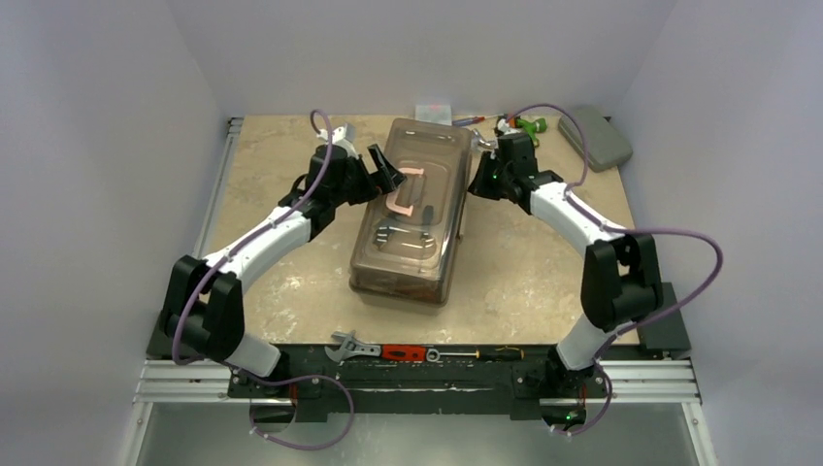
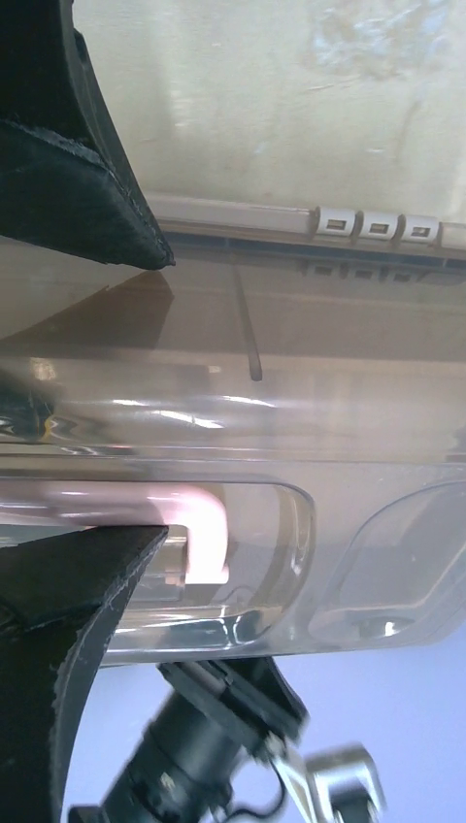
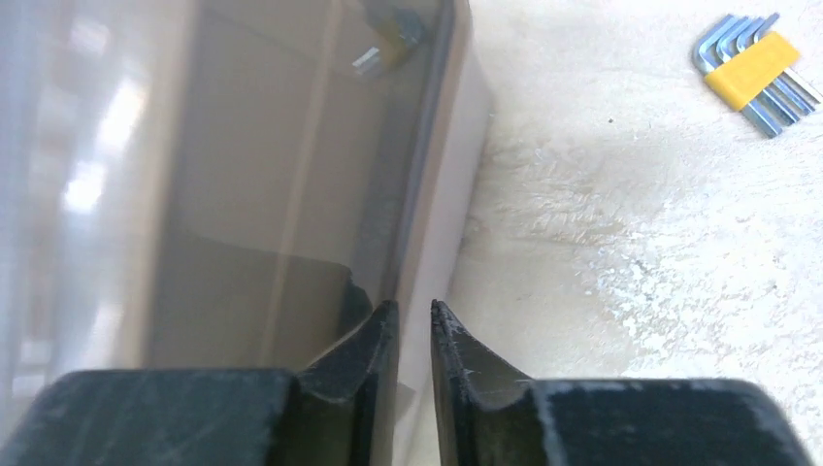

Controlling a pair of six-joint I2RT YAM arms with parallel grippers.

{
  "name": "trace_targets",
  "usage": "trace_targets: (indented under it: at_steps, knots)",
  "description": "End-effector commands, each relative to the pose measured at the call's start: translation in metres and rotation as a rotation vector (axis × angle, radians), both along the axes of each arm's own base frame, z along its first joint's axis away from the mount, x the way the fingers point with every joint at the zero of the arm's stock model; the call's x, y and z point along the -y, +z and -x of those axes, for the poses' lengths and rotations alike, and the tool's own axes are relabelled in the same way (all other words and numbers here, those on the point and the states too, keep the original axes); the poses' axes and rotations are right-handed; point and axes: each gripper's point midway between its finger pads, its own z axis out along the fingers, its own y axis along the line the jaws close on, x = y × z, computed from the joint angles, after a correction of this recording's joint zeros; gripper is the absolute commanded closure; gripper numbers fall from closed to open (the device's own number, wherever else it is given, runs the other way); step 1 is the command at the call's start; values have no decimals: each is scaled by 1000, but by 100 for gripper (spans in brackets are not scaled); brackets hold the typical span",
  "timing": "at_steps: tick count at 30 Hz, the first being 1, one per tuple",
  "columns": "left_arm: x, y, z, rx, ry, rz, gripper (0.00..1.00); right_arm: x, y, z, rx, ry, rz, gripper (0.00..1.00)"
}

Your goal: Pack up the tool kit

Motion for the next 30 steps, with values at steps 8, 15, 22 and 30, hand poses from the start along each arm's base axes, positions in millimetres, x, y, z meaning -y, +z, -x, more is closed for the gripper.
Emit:
trace_targets:
  at_steps: [8, 15, 22, 30]
  knots:
    - [-82, 32, 79, -69, 58, -174, 2, 27, 67, 24, 206, -122, 0, 27]
    - [-88, 29, 125, -71, -35, -192, 1, 20, 85, 65, 247, -41, -97, 1]
    - [-68, 27, 187, -77, -253, -93, 3, 2, 120, 126, 263, 116, -258, 1]
    - [-100, 22, 258, -150, -249, -208, 3, -18, 125, 148, 192, 167, -373, 1]
